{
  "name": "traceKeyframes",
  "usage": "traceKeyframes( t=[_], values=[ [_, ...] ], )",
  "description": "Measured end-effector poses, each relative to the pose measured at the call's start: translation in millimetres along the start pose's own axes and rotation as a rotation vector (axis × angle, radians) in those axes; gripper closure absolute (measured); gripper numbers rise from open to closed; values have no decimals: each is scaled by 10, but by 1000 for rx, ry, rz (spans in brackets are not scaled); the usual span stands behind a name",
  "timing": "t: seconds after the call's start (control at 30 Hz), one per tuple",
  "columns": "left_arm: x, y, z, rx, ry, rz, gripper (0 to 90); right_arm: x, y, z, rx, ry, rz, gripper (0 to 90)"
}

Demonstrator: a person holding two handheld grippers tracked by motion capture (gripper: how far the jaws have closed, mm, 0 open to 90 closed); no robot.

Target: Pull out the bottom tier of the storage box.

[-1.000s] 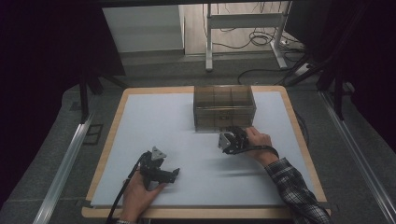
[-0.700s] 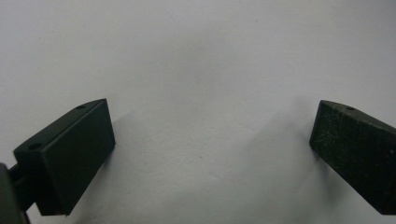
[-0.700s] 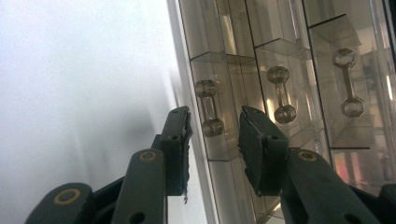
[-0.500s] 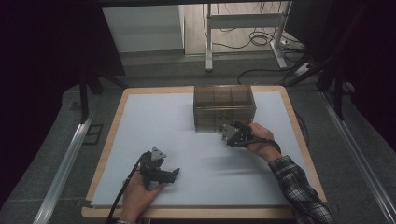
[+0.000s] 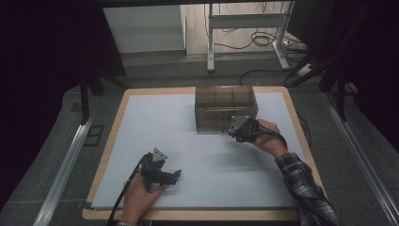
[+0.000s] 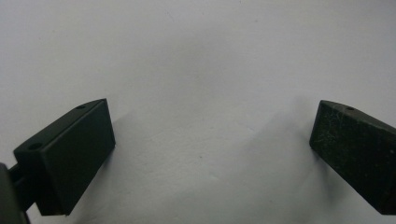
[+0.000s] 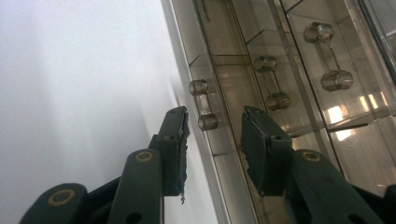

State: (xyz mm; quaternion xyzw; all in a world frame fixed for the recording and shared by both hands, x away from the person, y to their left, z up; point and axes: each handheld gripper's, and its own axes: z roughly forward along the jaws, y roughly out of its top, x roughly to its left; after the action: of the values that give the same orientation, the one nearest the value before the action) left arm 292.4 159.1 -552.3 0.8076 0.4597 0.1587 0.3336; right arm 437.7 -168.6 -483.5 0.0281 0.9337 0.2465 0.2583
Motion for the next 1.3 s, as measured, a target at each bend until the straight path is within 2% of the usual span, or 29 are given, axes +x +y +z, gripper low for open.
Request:
traceKeyframes(
  t=[0.1,0.13,0.53,0.57,0.93,1.3],
  values=[
    [0,0,0,0,1,0,0,-39,-8,-7,0,11,3,608],
    [0,0,0,0,0,0,0,-92,-18,-14,3,34,14,609],
    [0,0,0,0,0,0,0,-342,-111,-21,3,129,32,633],
    [0,1,-1,2,0,0,0,-356,-125,-8,1,151,39,639],
    [0,1,-1,2,0,0,0,-496,-256,130,59,213,20,699],
    [0,1,-1,2,0,0,0,-586,-336,287,73,314,5,797]
  ],
)
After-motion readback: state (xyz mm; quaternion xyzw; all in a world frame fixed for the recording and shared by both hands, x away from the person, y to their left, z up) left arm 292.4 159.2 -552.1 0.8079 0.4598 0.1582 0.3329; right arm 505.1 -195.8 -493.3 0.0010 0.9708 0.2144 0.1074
